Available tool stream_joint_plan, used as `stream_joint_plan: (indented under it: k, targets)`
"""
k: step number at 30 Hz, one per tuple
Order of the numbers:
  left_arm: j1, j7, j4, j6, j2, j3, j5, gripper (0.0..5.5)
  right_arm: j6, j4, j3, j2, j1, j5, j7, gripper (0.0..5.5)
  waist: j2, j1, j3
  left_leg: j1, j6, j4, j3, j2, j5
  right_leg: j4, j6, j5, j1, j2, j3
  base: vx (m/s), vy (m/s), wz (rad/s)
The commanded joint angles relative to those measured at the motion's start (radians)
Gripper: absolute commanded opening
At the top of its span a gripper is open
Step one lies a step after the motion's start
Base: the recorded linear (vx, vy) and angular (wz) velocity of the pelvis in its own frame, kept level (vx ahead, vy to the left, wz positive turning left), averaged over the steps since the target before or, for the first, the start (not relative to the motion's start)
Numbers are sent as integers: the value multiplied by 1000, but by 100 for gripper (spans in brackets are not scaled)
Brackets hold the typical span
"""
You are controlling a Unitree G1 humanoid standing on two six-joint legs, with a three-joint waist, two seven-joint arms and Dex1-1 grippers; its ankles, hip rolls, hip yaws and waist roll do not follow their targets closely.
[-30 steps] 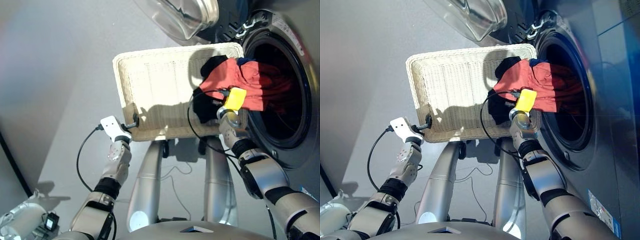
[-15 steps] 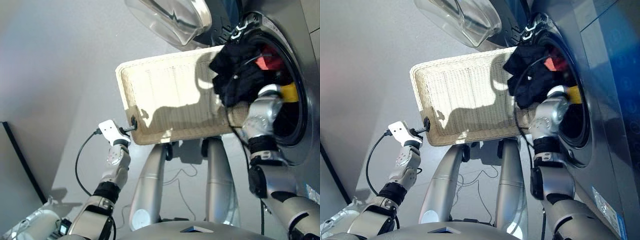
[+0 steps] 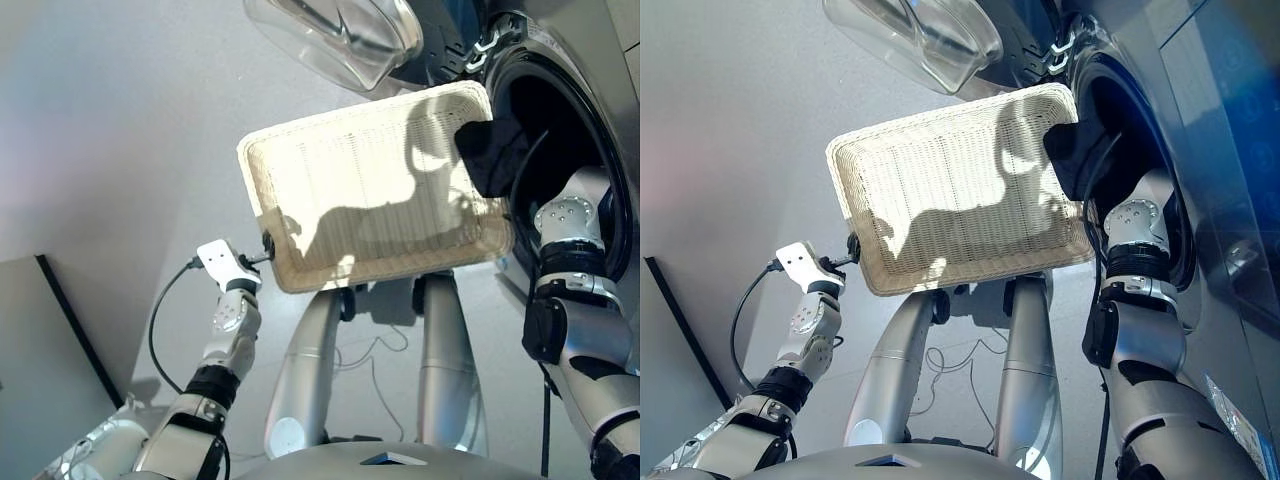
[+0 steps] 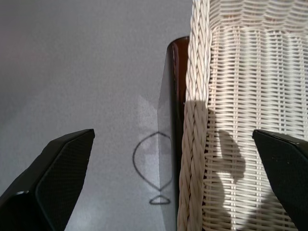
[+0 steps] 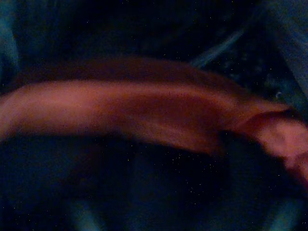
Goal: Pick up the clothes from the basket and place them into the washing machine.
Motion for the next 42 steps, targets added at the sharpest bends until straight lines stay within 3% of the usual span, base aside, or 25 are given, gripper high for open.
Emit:
stream_joint_plan:
  k: [1,8,16,24,25,27,36,42]
  targets:
    - [84,-1,-48,-37,67,43,20,550,83,-75,130,-14,71,-126,103,550,4,-31,-62,-18,0,-10,-35,-3,-9,-8,39,-39,42,7,-31,0,0,0]
    - [99,-9,-52,-25,55,58,26,550,112,-109,178,139,179,-134,182,550,-23,-39,-61,-43,2,18,-43,-4,-16,12,33,-50,32,11,-43,0,0,0]
    - [102,3,-73,-27,86,79,18,550,110,44,154,147,40,23,207,550,-16,-12,-53,-102,6,75,-54,-11,-32,86,23,-80,-26,3,-43,0,0,0]
    - [94,10,-70,-20,103,68,7,550,115,165,139,106,-118,174,228,550,10,20,-43,-155,12,137,-49,-19,-52,168,17,-106,-88,-5,-37,0,0,0]
    - [91,9,-69,-18,103,66,2,550,120,180,147,98,-137,179,231,500,14,22,-41,-161,14,143,-48,-21,-54,173,17,-107,-93,-5,-35,0,0,0]
    - [86,4,-68,-15,104,60,-3,550,129,192,160,90,-156,192,239,0,16,24,-36,-169,15,155,-49,-22,-56,180,16,-109,-99,-6,-35,0,0,0]
    - [74,2,-57,-15,95,53,-7,550,71,55,167,111,-127,220,265,0,16,11,-42,-145,12,136,-39,-18,-52,173,15,-107,-89,-2,-30,0,0,0]
    - [88,-15,-55,-25,81,63,-9,550,-52,-176,72,62,-91,256,270,0,31,-2,-49,-102,9,88,-22,-19,-43,144,23,-96,-66,-2,-11,6,29,-34]
